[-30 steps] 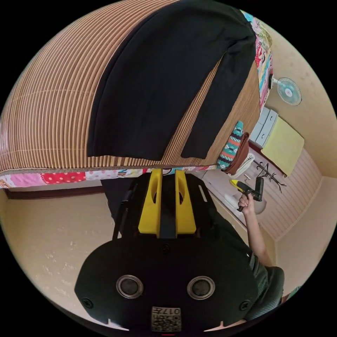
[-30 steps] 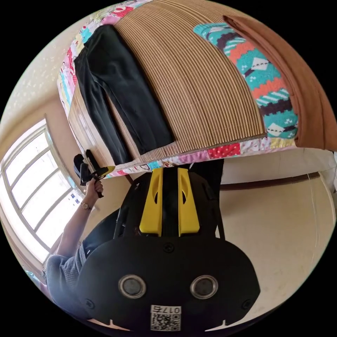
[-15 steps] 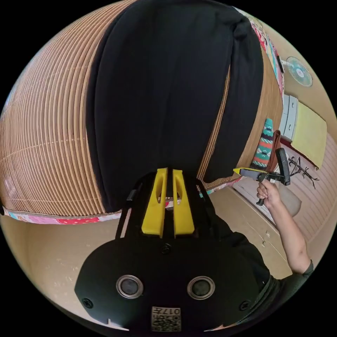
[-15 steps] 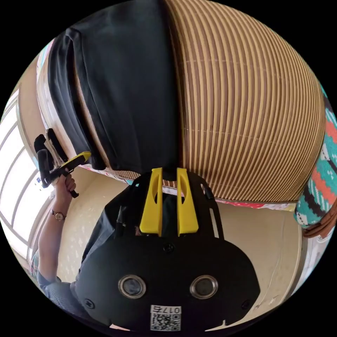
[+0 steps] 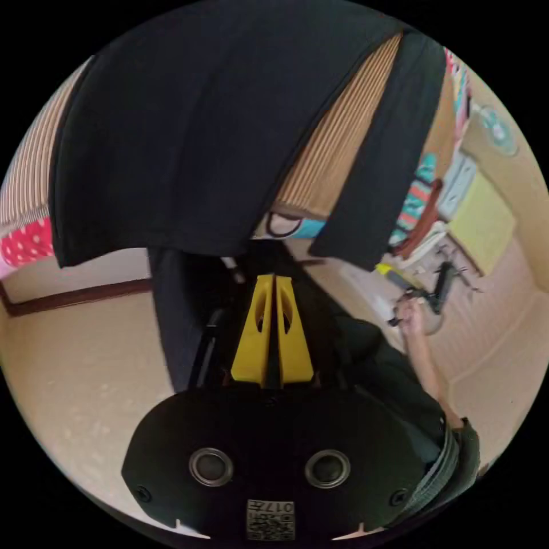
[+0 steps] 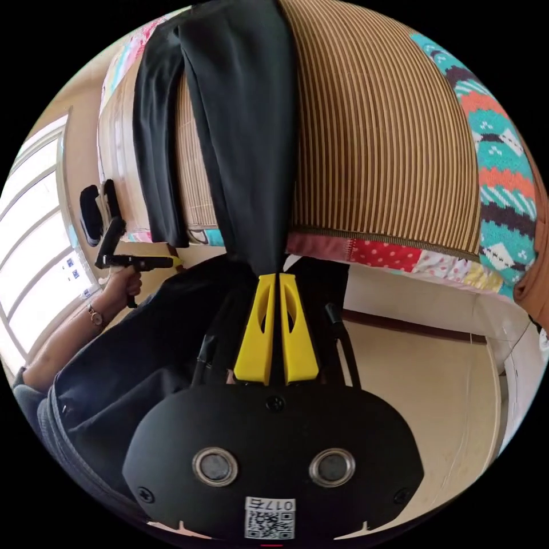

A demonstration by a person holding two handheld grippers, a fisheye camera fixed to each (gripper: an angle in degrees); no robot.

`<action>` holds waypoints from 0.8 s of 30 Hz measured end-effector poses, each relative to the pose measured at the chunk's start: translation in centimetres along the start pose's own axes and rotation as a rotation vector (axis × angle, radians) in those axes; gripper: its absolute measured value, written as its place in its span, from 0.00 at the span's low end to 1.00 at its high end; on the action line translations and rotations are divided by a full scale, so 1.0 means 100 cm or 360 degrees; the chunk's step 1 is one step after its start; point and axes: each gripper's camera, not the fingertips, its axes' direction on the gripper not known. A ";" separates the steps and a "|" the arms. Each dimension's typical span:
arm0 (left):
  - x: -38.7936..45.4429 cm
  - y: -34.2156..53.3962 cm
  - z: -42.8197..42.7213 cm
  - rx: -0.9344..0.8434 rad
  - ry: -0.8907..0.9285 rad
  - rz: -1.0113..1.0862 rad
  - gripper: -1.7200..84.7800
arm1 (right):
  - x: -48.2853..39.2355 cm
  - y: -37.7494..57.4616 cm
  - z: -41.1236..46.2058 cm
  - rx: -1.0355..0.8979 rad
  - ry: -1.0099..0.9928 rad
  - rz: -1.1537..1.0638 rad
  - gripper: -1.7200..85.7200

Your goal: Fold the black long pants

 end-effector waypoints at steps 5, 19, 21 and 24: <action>0.057 0.002 -0.027 0.0031 0.0022 0.0278 0.03 | -0.026 0.027 -0.032 0.0198 -0.0137 -0.0149 0.04; 0.292 -0.018 0.083 -0.0189 -0.0917 0.0763 0.21 | -0.197 0.050 -0.064 0.0264 0.0525 -0.1287 0.03; 0.285 -0.017 0.121 -0.0302 -0.1320 0.0751 0.18 | -0.205 0.048 -0.065 0.0277 0.0496 -0.1344 0.03; 0.265 -0.007 0.134 -0.0300 -0.1401 0.0723 0.07 | -0.210 0.037 -0.069 0.0223 0.0430 -0.1439 0.03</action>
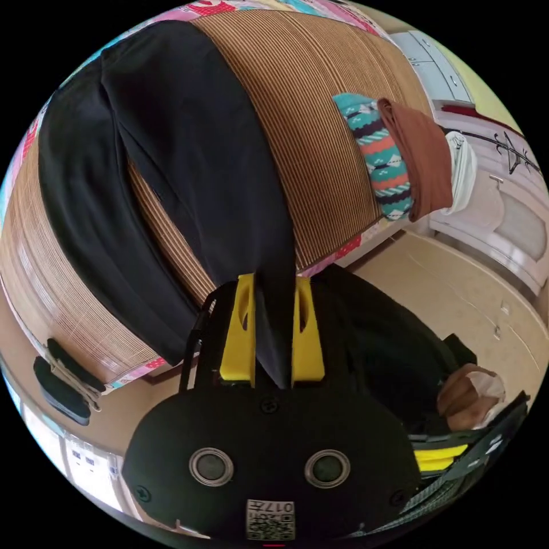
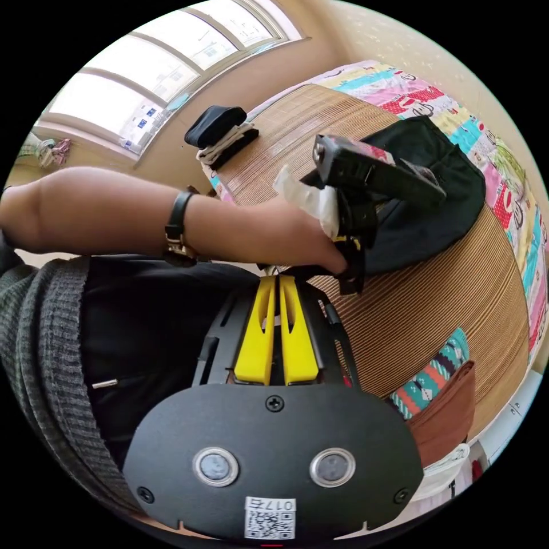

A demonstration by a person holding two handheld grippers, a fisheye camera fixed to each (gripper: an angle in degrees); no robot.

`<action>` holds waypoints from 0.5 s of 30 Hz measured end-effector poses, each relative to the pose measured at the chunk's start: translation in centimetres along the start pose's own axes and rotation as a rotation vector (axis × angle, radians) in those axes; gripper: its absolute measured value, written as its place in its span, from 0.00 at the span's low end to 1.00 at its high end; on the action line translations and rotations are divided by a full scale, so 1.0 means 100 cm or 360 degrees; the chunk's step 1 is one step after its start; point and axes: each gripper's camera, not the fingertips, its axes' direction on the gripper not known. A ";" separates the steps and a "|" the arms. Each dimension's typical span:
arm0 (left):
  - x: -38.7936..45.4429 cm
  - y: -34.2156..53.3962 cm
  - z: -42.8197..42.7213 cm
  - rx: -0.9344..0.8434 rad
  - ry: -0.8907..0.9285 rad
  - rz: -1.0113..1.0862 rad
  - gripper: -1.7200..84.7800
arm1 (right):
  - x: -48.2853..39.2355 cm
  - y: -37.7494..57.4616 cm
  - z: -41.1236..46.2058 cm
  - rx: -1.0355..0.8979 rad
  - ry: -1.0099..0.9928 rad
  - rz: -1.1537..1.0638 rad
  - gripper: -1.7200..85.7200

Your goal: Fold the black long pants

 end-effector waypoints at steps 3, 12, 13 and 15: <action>-0.024 0.024 0.017 0.0078 0.0238 -0.0151 0.04 | 0.020 -0.001 -0.005 0.0014 -0.0234 -0.0060 0.02; -0.068 0.099 0.053 0.0505 0.0975 -0.0447 0.03 | 0.202 0.053 0.016 0.0047 -0.0607 0.0645 0.06; -0.068 0.103 0.055 0.0525 0.0992 -0.0463 0.03 | 0.234 0.057 0.018 0.0090 -0.0671 0.0750 0.07; -0.068 0.114 0.061 0.0584 0.1041 -0.0517 0.03 | 0.282 0.056 0.020 0.0174 -0.0754 0.0913 0.09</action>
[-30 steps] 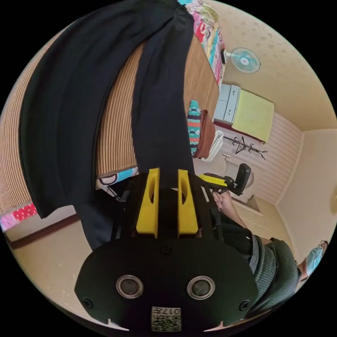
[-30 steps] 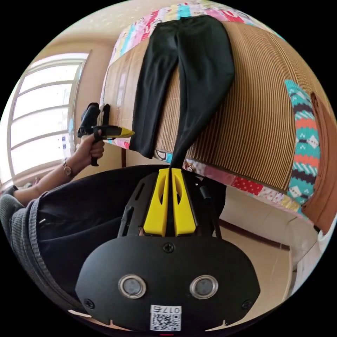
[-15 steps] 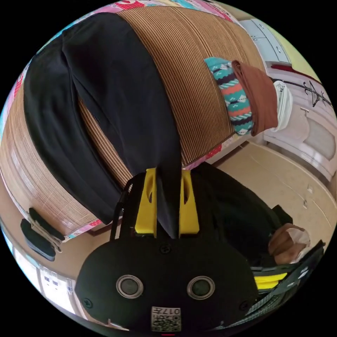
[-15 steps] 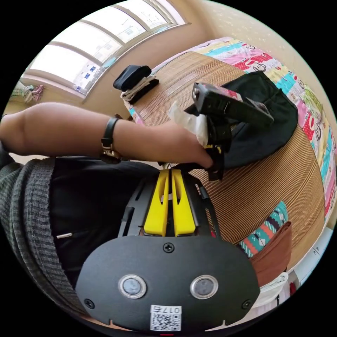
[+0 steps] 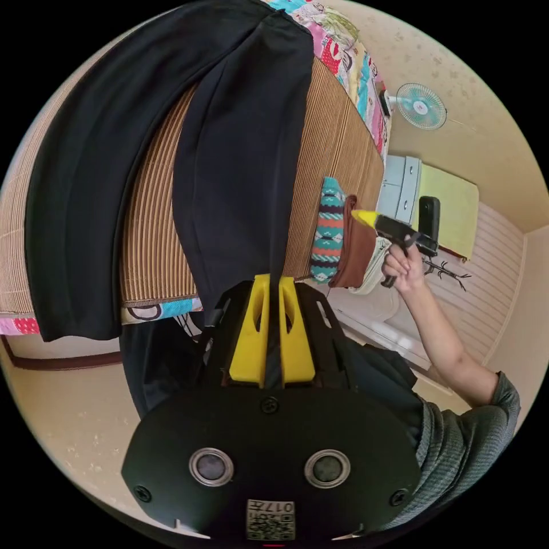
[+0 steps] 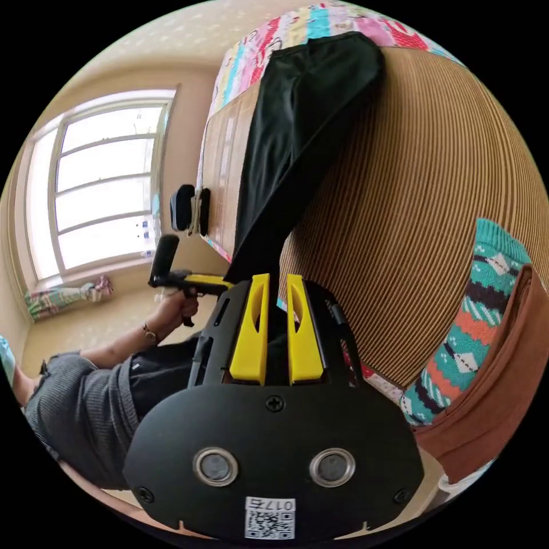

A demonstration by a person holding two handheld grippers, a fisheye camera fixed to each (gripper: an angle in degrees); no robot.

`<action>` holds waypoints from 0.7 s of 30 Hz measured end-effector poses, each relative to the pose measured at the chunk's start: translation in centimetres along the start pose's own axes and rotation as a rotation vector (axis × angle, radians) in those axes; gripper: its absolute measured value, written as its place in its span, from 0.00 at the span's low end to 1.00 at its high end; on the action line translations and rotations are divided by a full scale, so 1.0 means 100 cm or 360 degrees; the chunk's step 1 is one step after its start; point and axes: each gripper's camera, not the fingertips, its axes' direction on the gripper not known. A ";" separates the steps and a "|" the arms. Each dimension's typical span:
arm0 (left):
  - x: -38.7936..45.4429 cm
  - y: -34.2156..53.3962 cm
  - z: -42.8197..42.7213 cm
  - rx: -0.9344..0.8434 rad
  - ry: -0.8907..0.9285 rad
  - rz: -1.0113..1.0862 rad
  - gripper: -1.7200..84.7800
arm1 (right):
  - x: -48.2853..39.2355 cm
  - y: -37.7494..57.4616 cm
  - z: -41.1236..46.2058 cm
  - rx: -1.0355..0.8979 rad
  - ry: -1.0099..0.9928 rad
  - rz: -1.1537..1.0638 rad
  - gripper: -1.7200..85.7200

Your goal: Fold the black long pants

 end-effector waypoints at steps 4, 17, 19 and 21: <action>-0.008 0.012 0.004 0.0054 0.0045 -0.0063 0.03 | 0.065 -0.084 -0.032 0.0305 -0.0229 0.0191 0.13; -0.079 0.058 -0.005 0.0301 0.0389 -0.0202 0.03 | 0.148 -0.285 -0.011 0.0820 -0.0553 0.0479 0.18; -0.090 0.061 -0.004 0.0307 0.0491 -0.0240 0.03 | 0.139 -0.311 -0.009 0.0933 -0.0472 0.0501 0.16; -0.109 0.068 0.000 0.0315 0.0738 -0.0344 0.03 | 0.128 -0.328 -0.008 0.0981 -0.0373 0.0524 0.14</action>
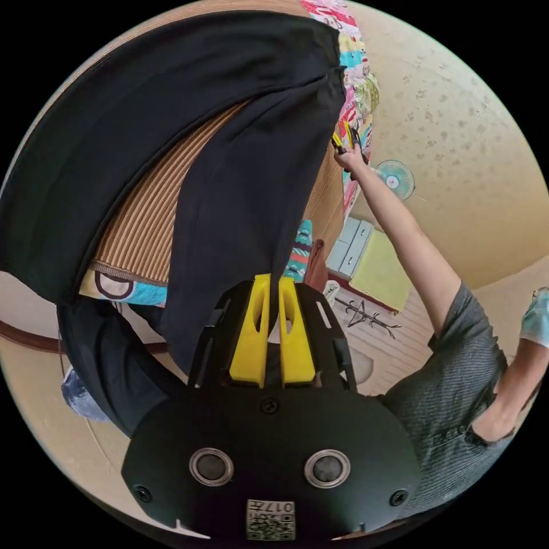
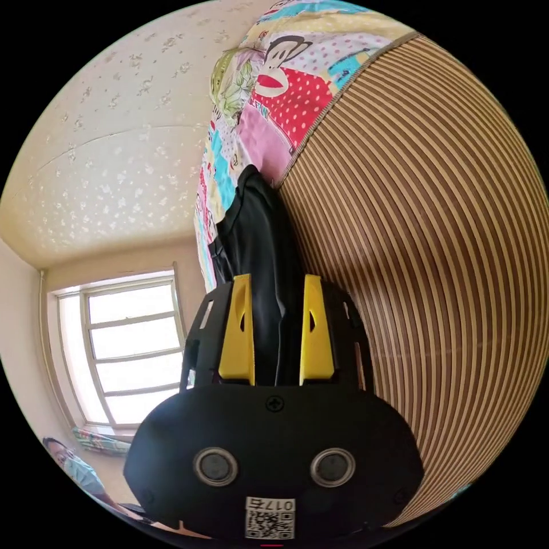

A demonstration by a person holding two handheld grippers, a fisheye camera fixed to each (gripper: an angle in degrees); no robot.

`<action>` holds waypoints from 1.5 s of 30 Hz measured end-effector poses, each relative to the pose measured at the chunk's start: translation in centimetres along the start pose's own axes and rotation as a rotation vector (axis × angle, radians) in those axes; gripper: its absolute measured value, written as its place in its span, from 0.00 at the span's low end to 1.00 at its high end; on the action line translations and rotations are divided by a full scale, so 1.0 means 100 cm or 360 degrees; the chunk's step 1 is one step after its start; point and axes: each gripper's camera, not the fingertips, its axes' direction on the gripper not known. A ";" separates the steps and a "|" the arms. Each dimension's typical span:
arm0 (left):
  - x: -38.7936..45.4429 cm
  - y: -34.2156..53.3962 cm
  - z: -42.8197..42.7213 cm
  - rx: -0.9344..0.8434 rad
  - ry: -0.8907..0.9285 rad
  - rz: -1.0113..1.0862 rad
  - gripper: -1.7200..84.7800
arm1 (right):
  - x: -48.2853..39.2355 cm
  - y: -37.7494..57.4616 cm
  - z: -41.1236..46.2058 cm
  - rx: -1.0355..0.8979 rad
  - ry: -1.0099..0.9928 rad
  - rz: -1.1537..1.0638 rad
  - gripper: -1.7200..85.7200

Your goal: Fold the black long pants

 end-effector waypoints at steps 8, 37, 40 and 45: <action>-0.035 0.017 -0.052 0.0063 0.0719 -0.0008 0.03 | -0.185 0.041 0.048 0.0182 0.1015 -0.0747 0.05; -0.066 -0.082 -0.169 -0.0059 -0.0847 0.0404 0.12 | -0.163 0.395 0.207 -0.0550 0.0641 -0.0936 0.15; -0.062 -0.076 -0.163 -0.0042 -0.0871 0.0396 0.08 | -0.219 0.356 0.236 -0.0398 0.0678 -0.1079 0.16; -0.050 -0.061 -0.167 0.0051 -0.0622 0.0366 0.04 | -0.274 0.296 0.293 -0.0278 0.0802 -0.1027 0.16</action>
